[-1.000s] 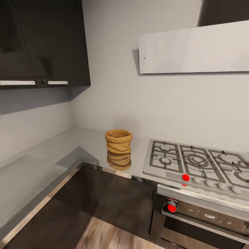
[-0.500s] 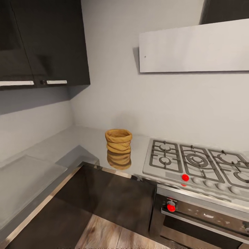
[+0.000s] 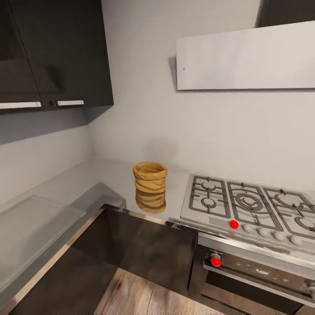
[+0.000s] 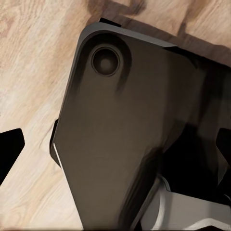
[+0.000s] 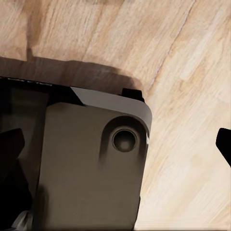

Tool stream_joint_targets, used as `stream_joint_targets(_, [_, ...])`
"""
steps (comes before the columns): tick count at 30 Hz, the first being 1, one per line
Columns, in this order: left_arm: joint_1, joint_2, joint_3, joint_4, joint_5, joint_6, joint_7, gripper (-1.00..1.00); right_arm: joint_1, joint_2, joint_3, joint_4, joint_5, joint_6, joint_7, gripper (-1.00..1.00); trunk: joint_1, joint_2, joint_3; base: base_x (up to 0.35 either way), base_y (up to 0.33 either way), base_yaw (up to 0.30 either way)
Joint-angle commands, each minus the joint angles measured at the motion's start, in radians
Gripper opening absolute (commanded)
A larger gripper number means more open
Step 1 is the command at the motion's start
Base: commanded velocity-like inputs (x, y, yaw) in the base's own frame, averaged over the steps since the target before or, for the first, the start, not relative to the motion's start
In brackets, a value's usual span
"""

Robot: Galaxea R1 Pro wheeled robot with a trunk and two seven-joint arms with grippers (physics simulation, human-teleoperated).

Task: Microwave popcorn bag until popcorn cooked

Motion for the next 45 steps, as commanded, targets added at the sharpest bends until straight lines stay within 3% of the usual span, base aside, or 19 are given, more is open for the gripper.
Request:
stream_joint_targets(1, [0.000,0.000,0.000,0.000,0.004,-0.002,0.001,1.00,-0.001,-0.001,-0.008,0.003,0.004,-0.005,0.000,1.00,-0.004,0.006,0.000,0.000,0.000,0.000])
stream_joint_targets(16, [0.000,0.000,0.000,0.003,0.004,-0.002,0.001,1.00,-0.001,-0.001,-0.008,0.003,0.004,-0.005,-0.001,1.00,-0.061,0.111,0.024,0.000,0.000,0.000])
stream_joint_targets(45, [0.000,0.001,0.000,0.001,0.004,-0.002,0.001,1.00,-0.001,-0.001,-0.008,0.003,0.004,-0.005,-0.001,1.00,-0.061,0.111,-0.022,0.000,0.000,0.000])
